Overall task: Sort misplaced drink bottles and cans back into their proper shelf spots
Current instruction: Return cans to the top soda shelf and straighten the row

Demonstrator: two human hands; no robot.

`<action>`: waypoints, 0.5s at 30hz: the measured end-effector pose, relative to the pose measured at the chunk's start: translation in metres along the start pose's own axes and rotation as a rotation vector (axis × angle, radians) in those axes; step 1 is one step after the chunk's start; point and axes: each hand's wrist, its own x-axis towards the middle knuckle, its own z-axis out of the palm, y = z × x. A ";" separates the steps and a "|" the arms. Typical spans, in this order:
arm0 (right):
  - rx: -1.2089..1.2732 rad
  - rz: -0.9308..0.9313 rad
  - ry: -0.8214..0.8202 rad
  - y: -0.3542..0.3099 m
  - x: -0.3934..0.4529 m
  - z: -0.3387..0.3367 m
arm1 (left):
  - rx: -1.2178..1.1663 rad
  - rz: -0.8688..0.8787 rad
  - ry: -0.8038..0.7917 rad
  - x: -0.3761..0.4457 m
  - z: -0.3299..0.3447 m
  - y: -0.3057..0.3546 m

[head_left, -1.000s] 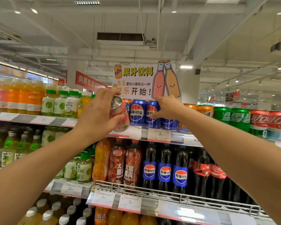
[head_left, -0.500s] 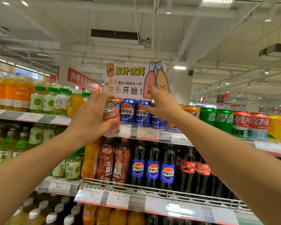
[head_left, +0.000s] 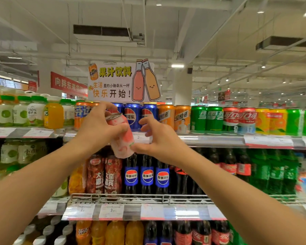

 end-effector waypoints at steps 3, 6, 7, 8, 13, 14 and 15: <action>0.013 0.068 0.036 0.004 -0.018 0.008 | -0.110 -0.028 -0.026 -0.005 0.019 0.017; 0.037 0.125 0.084 0.011 -0.036 0.011 | -0.170 -0.019 -0.069 -0.010 0.039 0.034; 0.036 0.149 0.119 0.014 -0.042 0.010 | -0.185 -0.016 -0.088 -0.012 0.046 0.040; 0.036 0.174 0.156 0.018 -0.048 0.008 | -0.199 -0.014 -0.107 -0.015 0.053 0.045; -0.023 0.253 0.271 0.044 -0.082 -0.021 | -0.178 0.070 -0.162 -0.030 0.091 0.081; -0.041 0.261 0.284 0.052 -0.089 -0.029 | -0.165 0.098 -0.185 -0.033 0.100 0.090; -0.051 0.266 0.298 0.060 -0.098 -0.039 | -0.148 0.133 -0.212 -0.034 0.109 0.100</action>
